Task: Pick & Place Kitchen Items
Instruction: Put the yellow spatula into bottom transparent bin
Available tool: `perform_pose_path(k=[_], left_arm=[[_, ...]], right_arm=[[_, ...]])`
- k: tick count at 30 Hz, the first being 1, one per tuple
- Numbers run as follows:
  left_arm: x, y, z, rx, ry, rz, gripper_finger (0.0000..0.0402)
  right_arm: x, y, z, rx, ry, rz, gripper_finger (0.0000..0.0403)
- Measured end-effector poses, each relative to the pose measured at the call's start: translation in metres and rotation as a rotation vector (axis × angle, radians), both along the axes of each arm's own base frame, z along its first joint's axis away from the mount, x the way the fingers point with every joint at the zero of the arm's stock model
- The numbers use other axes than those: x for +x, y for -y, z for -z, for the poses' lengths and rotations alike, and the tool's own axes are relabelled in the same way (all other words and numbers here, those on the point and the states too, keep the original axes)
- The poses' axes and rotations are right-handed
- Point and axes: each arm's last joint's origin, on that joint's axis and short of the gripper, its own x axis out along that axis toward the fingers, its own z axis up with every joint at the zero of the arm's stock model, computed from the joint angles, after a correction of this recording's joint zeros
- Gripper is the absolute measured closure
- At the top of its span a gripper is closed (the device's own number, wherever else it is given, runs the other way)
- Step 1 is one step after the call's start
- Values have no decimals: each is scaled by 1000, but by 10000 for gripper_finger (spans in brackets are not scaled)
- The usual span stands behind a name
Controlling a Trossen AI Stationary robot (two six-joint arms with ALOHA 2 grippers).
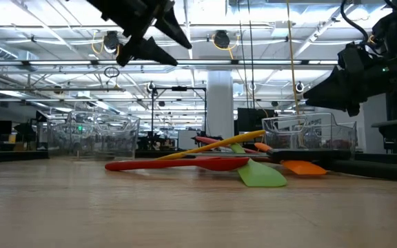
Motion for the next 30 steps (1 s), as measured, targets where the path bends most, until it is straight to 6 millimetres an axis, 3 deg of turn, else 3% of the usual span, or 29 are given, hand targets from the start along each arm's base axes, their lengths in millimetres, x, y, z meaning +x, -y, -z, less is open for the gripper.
perform_pose_path(k=[7, 18, 30], left_arm=[[-9, 15, 23, -29, -59, 54, 179], [-16, 28, 38, 12, -94, 113, 179], [-28, 26, 53, 40, -15, 146, 179]], right_arm=[[1, -1, -3, 162, 109, -26, 250], [4, -6, -20, -19, 188, -234, 250], [15, -13, -65, -80, 222, -354, 250]])
